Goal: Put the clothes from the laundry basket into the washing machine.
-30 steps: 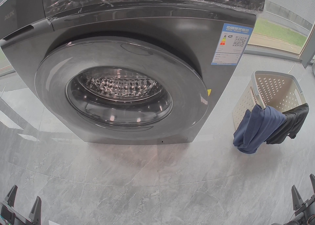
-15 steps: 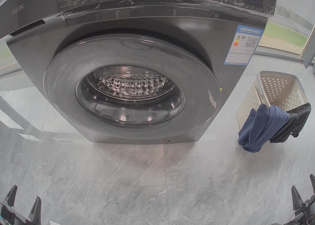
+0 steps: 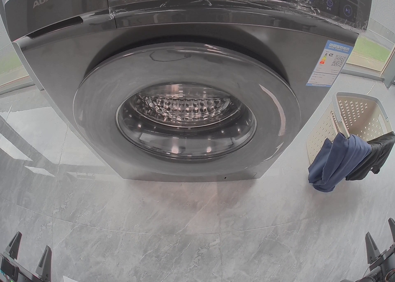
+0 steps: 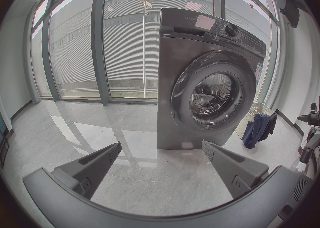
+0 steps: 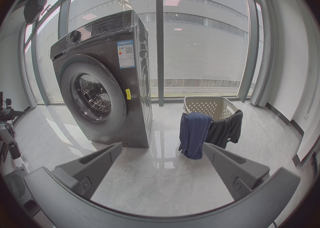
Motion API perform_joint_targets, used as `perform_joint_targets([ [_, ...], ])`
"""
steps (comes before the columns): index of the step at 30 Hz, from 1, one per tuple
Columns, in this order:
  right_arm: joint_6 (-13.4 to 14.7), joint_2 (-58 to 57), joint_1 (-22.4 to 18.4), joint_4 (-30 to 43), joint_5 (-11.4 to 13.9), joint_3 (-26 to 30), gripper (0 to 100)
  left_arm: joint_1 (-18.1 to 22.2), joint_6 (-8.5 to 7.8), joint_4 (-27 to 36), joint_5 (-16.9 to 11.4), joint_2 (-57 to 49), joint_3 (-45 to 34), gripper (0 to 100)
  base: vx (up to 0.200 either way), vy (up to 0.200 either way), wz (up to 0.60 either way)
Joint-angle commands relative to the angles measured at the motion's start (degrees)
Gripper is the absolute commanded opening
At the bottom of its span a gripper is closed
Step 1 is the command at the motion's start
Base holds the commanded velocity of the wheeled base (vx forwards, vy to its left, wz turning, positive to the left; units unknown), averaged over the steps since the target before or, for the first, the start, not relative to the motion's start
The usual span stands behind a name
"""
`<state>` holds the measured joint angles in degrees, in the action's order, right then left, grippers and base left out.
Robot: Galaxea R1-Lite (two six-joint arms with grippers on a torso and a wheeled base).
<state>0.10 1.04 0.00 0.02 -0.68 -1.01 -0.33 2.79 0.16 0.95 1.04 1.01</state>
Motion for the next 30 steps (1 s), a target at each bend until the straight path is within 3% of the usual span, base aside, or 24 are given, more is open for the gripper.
perform_joint_targets([
  [1, -0.01, -0.42, 0.0, -0.02, -0.02, 0.92, 100, -0.02, 0.02, 0.02, 0.02, -1.04, -0.92, 100, 0.0, 0.0, 0.0],
  [7, -0.1, -0.42, 0.0, -0.02, -0.02, 0.92, 100, -0.02, 0.02, 0.02, 0.02, -1.04, -0.92, 100, 0.0, 0.0, 0.0],
  [13, -0.01, -0.42, 0.0, -0.02, -0.02, 0.92, 100, -0.02, 0.02, 0.02, 0.02, -1.04, -0.92, 100, 0.0, 0.2, 0.0],
  [30, -0.1, -0.42, 0.0, -0.02, -0.02, 0.92, 100, -0.02, 0.02, 0.02, 0.02, -1.04, -0.92, 100, 0.024, 0.0, 0.0],
])
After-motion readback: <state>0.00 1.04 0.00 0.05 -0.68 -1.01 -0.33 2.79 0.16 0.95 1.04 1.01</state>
